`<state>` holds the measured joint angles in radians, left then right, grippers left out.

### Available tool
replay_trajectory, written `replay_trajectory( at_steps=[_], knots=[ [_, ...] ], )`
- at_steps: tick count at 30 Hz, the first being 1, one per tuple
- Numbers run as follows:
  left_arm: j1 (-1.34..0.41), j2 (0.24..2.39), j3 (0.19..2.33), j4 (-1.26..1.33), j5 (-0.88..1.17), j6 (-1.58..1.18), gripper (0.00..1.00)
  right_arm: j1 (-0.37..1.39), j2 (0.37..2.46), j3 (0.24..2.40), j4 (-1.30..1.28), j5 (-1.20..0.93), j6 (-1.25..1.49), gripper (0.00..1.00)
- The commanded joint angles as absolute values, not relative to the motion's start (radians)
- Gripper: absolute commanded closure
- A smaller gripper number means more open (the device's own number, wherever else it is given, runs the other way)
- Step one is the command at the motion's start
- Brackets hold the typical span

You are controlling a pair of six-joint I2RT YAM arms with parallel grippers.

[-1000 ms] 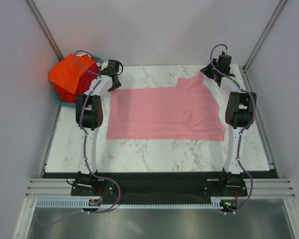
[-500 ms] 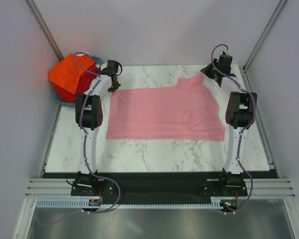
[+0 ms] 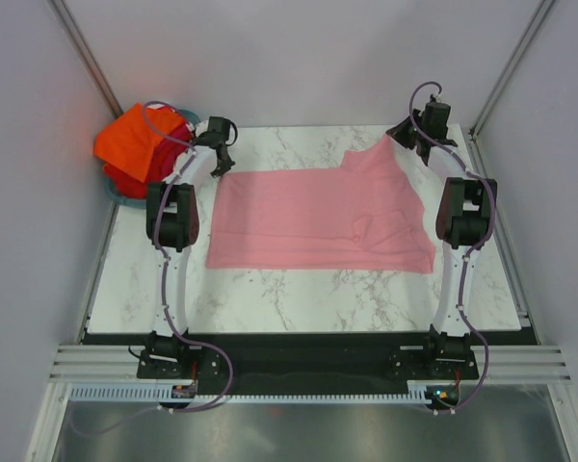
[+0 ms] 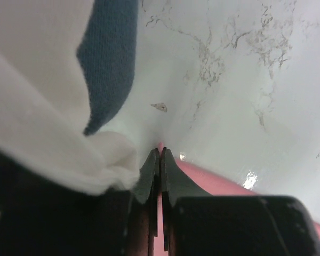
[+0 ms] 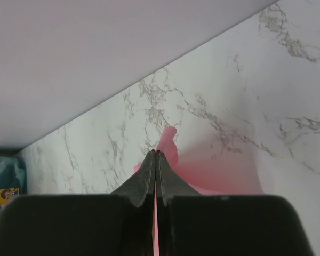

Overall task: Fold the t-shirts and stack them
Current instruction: Fold the tshirt

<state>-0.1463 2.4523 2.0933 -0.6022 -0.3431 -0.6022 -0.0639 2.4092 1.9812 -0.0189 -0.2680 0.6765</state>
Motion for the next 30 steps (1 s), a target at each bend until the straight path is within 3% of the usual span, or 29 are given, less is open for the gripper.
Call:
replay_trajectory(
  at_steps=[1, 10, 30],
  knots=[
    [-0.150, 2.367, 2.051, -0.490, -0.373, -0.583, 0.98, -0.075, 2.352, 2.042, 0.003, -0.321, 0.680, 1.00],
    [-0.152, 2.223, 1.823, -0.261, -0.302, -0.538, 0.98, -0.078, 2.217, 1.899, -0.023, -0.351, 0.660, 1.00],
    [-0.150, 1.904, 1.226, 0.297, -0.244, -0.417, 0.98, -0.087, 1.740, 1.341, 0.052, -0.305, 0.614, 1.00]
  ],
)
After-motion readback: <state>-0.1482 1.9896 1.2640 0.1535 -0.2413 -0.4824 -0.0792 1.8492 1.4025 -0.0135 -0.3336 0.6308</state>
